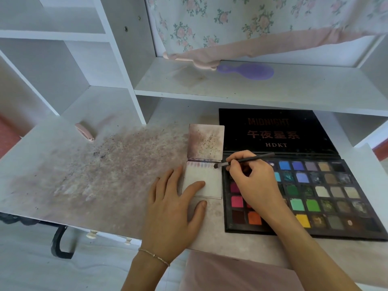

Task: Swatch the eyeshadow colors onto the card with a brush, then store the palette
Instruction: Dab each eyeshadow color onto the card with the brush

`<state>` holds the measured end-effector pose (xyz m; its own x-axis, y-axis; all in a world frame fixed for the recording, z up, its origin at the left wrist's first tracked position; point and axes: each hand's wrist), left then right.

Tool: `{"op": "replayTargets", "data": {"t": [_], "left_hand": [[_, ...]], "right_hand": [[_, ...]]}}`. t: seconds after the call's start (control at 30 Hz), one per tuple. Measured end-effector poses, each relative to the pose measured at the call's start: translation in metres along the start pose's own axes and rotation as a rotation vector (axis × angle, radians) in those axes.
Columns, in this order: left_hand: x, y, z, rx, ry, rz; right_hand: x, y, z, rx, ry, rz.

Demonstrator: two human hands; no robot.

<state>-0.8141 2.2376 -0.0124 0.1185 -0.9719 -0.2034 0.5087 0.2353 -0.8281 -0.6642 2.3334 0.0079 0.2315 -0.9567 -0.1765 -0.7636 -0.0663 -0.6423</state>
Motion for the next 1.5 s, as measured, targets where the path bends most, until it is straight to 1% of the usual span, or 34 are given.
{"op": "replayTargets", "data": {"t": [0.23,0.43,0.53,0.77,0.97,1.03,1.1,1.2,1.3,1.4,1.5], "left_hand": [[-0.001,-0.002,-0.001,-0.004,0.015,-0.049],[0.001,-0.004,0.005,0.002,0.004,-0.115],[0.002,0.0,0.013,0.02,-0.003,-0.15],[0.0,0.011,0.032,0.066,0.011,-0.195],[-0.001,0.008,0.034,0.145,0.019,-0.194],[-0.008,0.005,0.032,0.222,-0.009,-0.168],[-0.021,0.001,0.031,0.313,-0.045,-0.099],[-0.047,0.002,0.028,0.461,-0.116,0.011],[-0.074,0.006,0.024,0.52,-0.194,0.081],[-0.093,0.011,0.023,0.561,-0.207,0.12],[-0.101,0.017,0.021,0.656,-0.196,0.154]], "right_hand": [[0.006,-0.015,0.002,-0.159,-0.023,0.135],[0.032,-0.041,0.019,-0.137,-0.019,0.231],[0.047,-0.051,0.029,-0.129,0.019,0.268],[0.062,-0.074,0.048,-0.095,0.069,0.306],[0.067,-0.079,0.048,-0.097,0.069,0.264],[0.063,-0.079,0.046,-0.085,0.065,0.273],[0.058,-0.079,0.043,-0.098,0.056,0.269],[0.048,-0.076,0.037,-0.128,0.047,0.177],[0.039,-0.069,0.032,-0.095,-0.001,0.098],[0.037,-0.062,0.034,-0.077,-0.005,0.079],[0.038,-0.06,0.037,-0.095,0.055,0.098]]}}
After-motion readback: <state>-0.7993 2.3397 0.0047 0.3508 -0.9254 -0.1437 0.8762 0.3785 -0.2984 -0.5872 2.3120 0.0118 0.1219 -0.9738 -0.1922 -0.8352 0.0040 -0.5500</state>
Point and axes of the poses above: each hand's wrist, its own x-axis away from the middle knuckle, its own y-axis out of the palm, z = x × y, and after that the axes turned 15 degrees about x, right-handed
